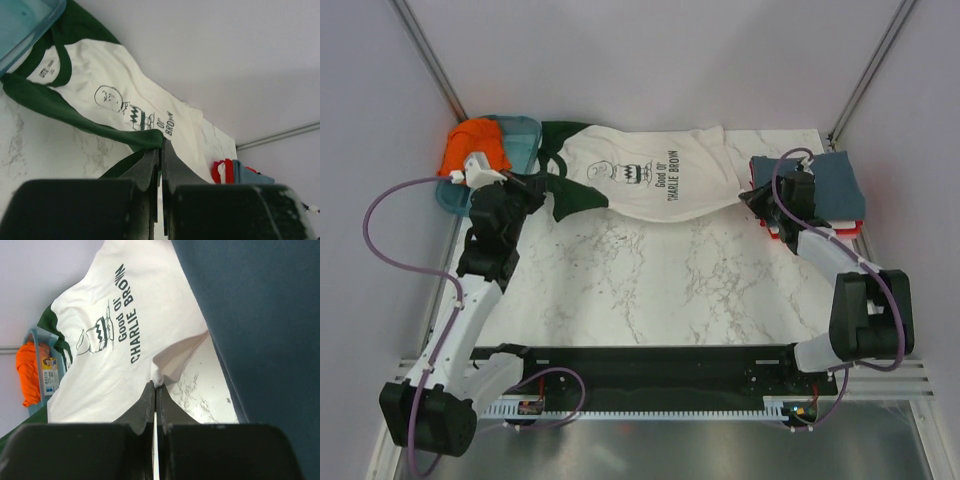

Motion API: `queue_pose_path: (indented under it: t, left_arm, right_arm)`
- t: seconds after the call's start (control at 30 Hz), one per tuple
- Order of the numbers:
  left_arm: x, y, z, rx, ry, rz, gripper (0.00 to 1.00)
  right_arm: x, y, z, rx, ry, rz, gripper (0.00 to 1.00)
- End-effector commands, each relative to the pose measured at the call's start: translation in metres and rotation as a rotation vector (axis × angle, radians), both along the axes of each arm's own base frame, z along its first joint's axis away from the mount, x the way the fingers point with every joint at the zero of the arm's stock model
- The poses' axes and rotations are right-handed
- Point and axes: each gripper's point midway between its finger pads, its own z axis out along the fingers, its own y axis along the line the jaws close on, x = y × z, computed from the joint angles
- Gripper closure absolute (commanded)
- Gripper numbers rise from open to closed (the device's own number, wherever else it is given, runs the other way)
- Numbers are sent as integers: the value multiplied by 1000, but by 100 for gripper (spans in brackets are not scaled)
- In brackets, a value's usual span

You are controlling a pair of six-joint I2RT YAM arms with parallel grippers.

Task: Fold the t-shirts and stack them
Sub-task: Flatten the tshirt out, then fold the tshirt

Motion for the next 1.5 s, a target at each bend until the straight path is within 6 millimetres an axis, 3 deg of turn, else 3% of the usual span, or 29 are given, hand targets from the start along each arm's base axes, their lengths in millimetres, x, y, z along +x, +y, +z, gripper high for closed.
queue_pose_path:
  t: [0.0,0.1,0.17,0.3,0.33,0.37,0.57,0.8,0.97,1.1,1.23,1.47]
  left_arm:
    - [-22,1,-21,-29,65,12,98]
    - [-41,-4,-62,-10,184,-11,98]
    - [-55,-8,-87,-12,255,-36,98]
    - [-80,-7,-106,1,300,-44,98]
    - [-87,-4,-106,10,299,-41,98]
    - [-95,0,-117,25,348,-25,98]
    - [-131,12,-145,85,530,-10,98]
    - [-164,18,-142,61,558,12,98]
    - [-177,26,-123,41,527,52,98]
    - [-183,33,-120,19,527,99,98]
    - [-175,27,-124,-2,536,83,98]
    - [-133,22,-101,39,484,79,98]
  right_arm:
    - [-16,-13,2,-82,-8,-29,100]
    - [-43,-17,-19,-102,42,-33,100]
    - [-54,-17,-21,-109,46,-25,100]
    - [-83,-23,-39,-162,99,-11,100]
    - [-85,-28,-33,-191,79,-22,100]
    - [-94,-31,-41,-207,119,-23,100]
    - [-117,-35,-53,-248,164,-10,100]
    - [-142,-33,-75,-242,215,17,100]
    - [-155,-34,-77,-263,232,31,100]
    - [-160,-34,-76,-270,238,37,100]
    - [-158,-32,-76,-275,238,46,100]
    - [-135,-20,-64,-290,220,65,100]
